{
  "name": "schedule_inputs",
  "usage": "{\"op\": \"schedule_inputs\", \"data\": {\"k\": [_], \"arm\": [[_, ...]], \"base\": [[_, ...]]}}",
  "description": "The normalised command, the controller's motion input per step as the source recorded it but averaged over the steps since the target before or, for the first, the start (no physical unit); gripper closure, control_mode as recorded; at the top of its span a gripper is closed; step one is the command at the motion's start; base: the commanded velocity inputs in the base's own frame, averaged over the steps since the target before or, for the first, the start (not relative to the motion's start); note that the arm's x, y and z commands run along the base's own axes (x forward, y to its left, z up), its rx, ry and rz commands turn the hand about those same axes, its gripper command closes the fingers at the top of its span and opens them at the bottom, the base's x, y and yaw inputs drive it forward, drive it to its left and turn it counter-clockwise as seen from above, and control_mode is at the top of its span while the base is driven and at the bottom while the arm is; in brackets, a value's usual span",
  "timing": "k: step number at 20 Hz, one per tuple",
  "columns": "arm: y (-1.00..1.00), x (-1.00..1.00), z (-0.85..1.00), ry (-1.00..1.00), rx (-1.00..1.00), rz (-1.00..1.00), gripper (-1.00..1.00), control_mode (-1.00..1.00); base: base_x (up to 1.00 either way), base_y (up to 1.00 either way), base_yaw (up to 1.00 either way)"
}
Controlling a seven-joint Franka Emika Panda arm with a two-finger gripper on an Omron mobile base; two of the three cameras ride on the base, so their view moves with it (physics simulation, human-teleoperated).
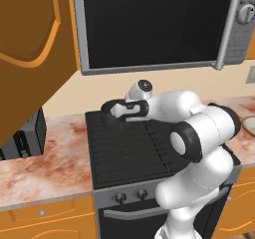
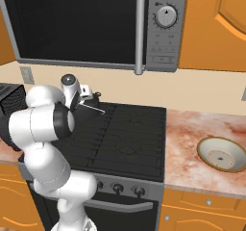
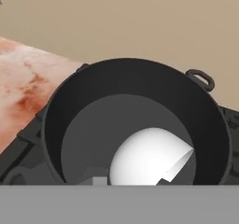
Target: Open the cabinet and move the ladle to the pot. Then close the cabinet.
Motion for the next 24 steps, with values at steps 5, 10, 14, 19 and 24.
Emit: {"op": "schedule_inputs", "data": {"k": [5,10,14,19,24], "arm": [[0.03,0.23,-0.13,0.00,0.00,0.00,1.00,-1.00],[0.05,0.27,-0.14,0.00,0.00,0.00,1.00,-1.00],[0.08,0.28,-0.12,0.00,0.00,0.00,1.00,-1.00],[0.10,0.26,-0.09,0.00,0.00,0.00,1.00,-1.00],[0.08,0.28,-0.09,0.00,0.00,0.00,1.00,-1.00]], "base": [[0.00,0.00,0.00],[0.00,0.00,0.00],[0.00,0.00,0.00],[0.00,0.00,0.00],[0.00,0.00,0.00]]}}
